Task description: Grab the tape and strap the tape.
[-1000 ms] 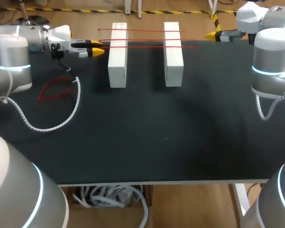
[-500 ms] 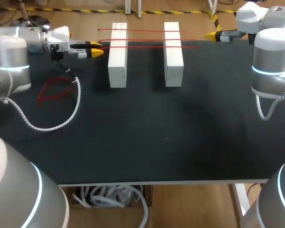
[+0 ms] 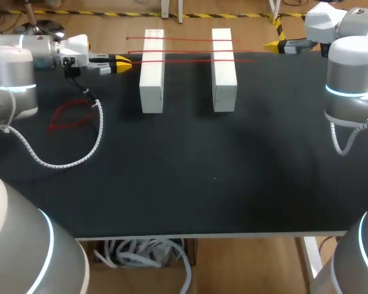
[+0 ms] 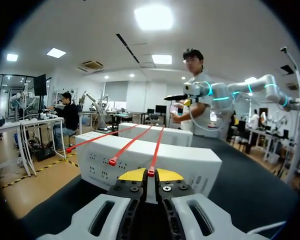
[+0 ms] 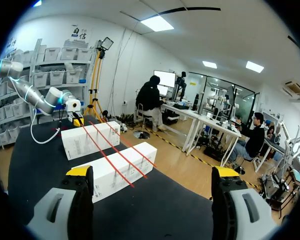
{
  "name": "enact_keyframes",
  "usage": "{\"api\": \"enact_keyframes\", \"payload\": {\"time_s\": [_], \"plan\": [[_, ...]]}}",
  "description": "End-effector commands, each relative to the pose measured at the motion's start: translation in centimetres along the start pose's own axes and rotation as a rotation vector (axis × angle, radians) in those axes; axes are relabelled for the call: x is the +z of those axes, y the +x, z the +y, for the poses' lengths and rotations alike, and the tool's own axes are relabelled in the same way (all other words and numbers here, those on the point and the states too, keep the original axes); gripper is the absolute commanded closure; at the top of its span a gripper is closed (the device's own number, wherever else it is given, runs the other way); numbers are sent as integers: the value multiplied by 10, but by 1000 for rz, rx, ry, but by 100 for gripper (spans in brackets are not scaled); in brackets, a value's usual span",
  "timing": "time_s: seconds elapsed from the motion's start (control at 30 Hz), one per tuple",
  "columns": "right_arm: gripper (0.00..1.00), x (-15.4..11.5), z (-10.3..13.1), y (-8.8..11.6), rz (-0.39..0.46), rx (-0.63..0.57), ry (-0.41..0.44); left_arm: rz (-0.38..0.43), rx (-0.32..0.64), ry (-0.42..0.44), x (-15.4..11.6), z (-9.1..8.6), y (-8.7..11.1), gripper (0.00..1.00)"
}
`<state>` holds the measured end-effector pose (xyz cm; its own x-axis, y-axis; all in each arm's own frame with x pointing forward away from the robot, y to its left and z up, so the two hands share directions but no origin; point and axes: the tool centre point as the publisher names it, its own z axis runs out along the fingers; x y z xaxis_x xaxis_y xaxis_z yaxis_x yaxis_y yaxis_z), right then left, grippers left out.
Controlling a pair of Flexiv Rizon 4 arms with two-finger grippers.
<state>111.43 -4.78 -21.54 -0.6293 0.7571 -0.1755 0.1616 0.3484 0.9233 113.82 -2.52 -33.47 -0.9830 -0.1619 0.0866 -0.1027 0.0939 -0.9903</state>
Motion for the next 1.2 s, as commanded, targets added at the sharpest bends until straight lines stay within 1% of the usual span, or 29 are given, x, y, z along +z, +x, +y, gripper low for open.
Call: {"api": "enact_keyframes", "payload": {"time_s": [0.03, 0.37, 0.53, 0.77, 0.97, 1.07, 1.2], "plan": [[0, -1, 0, -1, 3, 0, -1, 9, 2, 1, 0, 0, -3, 100], [0, -1, 0, -1, 3, 0, -1, 40, 21, 6, -1, -6, 0, 100], [0, -1, 0, -1, 3, 0, -1, 58, 42, 10, 1, -17, 6, 100], [0, -1, 0, -1, 3, 0, -1, 90, 97, 18, 3, -46, 22, 100], [0, -1, 0, -1, 3, 0, -1, 111, 137, 20, 8, -77, 39, 100], [0, -1, 0, -1, 3, 0, -1, 112, 153, 39, 13, -97, 46, 100], [0, -1, 0, -1, 3, 0, -1, 82, 188, 59, 19, -125, 53, 100]]}}
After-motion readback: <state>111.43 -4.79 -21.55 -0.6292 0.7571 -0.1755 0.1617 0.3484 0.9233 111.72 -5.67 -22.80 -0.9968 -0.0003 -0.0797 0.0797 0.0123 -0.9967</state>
